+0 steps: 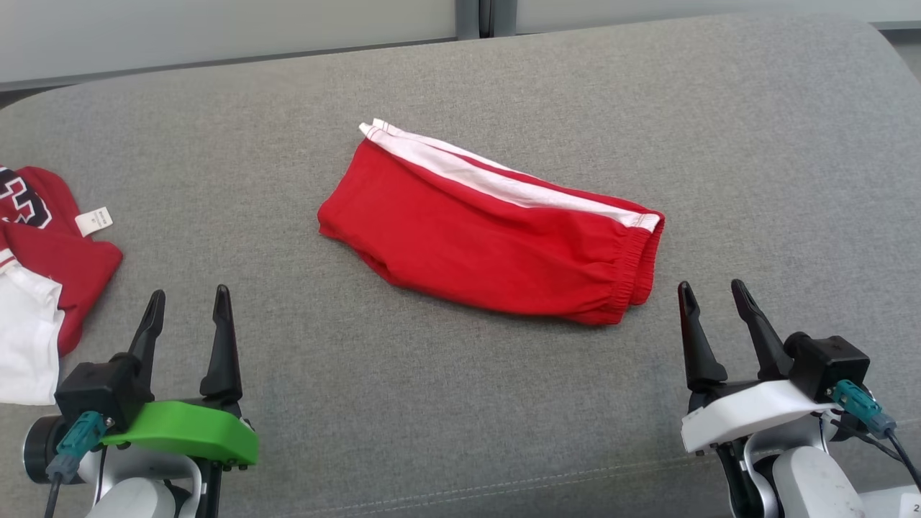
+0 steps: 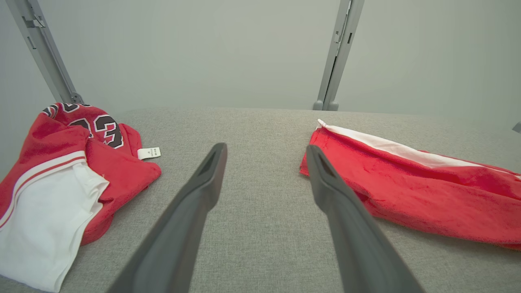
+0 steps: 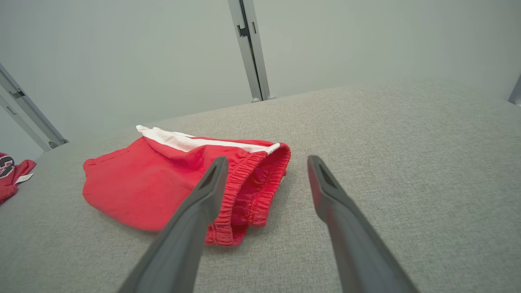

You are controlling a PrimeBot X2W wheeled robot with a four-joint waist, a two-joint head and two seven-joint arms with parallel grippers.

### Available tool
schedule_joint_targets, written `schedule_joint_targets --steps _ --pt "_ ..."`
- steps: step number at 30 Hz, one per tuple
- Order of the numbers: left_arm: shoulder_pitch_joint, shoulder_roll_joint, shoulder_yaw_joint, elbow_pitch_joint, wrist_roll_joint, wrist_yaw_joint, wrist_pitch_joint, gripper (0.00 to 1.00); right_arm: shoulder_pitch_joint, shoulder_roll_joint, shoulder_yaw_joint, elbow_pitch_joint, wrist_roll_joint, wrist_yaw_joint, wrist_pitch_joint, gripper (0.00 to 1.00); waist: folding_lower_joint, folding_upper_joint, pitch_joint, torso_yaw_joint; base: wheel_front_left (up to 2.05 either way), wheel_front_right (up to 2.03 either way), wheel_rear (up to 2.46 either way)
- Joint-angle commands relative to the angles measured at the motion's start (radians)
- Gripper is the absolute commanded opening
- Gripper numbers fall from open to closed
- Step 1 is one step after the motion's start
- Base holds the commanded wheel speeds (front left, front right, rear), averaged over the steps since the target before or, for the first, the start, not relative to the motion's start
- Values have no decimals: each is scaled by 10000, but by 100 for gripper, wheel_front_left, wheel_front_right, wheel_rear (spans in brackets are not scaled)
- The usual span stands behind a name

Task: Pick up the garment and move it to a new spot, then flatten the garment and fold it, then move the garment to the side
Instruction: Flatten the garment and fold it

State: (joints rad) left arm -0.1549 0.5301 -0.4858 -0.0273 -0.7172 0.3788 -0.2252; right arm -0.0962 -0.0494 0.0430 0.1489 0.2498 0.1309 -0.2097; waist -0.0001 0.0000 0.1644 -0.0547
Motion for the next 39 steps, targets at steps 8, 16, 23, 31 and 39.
schedule_joint_targets --steps 8,16,23,31,39 --pt "-484 132 -181 20 131 -125 388 100 190 -26 39 -300 47 -4 240 100 1 0 -43 -71 0 0 0" --pt "-1360 -51 -488 567 -6 -632 870 100 0 -25 202 -309 184 -4 215 100 1 0 191 -237 0 0 0" --pt "-2895 -365 -902 1618 -354 -1599 1981 100 -276 -23 485 -339 258 -4 152 100 1 0 817 -606 0 0 0" --pt "-4750 -756 -807 3593 -1200 -2709 3071 100 -890 -25 1041 -42 766 -4 -171 100 1 0 1903 -1383 0 0 0" --pt "-5755 -787 -808 5616 -1521 -3266 3800 100 -1430 -19 1574 571 1217 -4 -479 100 1 0 2433 -1893 0 0 0"
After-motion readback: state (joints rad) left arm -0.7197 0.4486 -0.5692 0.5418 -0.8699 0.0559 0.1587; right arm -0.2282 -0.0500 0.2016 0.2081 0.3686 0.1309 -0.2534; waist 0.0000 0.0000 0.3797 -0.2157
